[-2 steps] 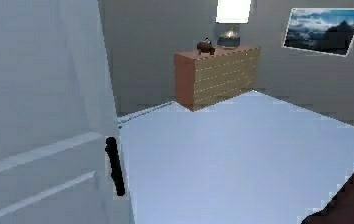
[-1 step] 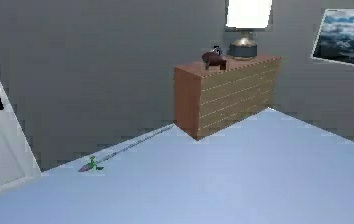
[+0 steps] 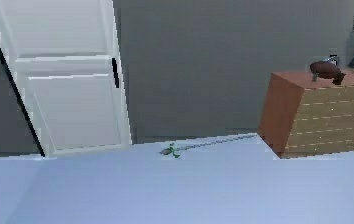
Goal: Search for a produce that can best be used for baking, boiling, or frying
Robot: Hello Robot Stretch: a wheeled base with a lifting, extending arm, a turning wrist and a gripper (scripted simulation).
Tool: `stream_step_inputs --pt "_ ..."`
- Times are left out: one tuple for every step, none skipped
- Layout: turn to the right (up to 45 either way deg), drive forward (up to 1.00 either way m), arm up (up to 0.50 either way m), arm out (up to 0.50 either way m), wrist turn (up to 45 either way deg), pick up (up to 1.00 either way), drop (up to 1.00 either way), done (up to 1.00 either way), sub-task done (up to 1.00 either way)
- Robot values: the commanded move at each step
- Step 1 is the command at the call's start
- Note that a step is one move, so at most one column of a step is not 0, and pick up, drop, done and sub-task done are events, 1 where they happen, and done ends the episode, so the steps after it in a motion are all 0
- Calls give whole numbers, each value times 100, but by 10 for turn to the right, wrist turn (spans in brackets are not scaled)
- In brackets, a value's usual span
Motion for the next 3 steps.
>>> stream_step_inputs --pt "0 75 0 0 0 0 0 0 0" --pt "-450 0 0 0 0 0 0 0 0" --pt "-450 0 0 0 0 0 0 0 0"
